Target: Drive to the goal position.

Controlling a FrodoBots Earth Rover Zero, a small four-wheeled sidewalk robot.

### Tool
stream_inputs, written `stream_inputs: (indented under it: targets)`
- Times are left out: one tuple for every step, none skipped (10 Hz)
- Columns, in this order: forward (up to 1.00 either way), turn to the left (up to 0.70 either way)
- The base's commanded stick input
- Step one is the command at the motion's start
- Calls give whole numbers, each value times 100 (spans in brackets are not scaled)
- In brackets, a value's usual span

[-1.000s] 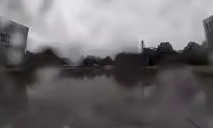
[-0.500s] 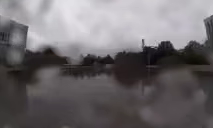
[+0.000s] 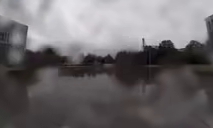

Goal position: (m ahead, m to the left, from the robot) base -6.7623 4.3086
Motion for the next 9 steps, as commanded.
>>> stream_inputs:
  targets:
    - [100,0]
    - [100,0]
    - [100,0]
    - [100,0]
    - [100,0]
    - [100,0]
    - [100,0]
    - [100,0]
    - [100,0]
